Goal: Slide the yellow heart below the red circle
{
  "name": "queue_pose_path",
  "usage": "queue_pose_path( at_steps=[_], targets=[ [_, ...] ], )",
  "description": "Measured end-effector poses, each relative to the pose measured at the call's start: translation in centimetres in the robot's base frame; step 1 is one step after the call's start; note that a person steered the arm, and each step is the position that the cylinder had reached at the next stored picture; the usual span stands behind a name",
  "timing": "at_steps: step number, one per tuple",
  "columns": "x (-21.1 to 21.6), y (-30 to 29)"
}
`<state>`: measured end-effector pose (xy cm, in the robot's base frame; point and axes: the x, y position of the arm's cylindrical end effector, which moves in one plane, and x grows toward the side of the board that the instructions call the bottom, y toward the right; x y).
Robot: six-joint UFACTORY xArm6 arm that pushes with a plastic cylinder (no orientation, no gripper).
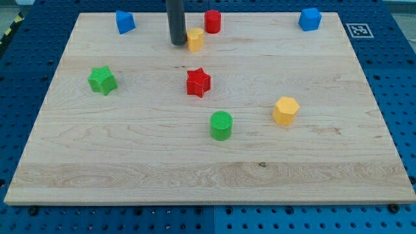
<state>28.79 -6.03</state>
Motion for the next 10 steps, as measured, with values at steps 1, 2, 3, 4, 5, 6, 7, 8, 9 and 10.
queue_pose_path(
  at_steps=[1,2,3,4,5,6,7,8,9,10],
  targets=[
    [0.0,-0.2],
    [-0.4,-1.6],
    [-2.5,-2.2],
    [-2.7,-2.0],
    [-2.7,-0.5],
    [-2.2,0.1],
    [-1.4,0.3],
    [-1.3,1.9],
    [-0.4,3.2],
    [1.3,4.0]
  ],
)
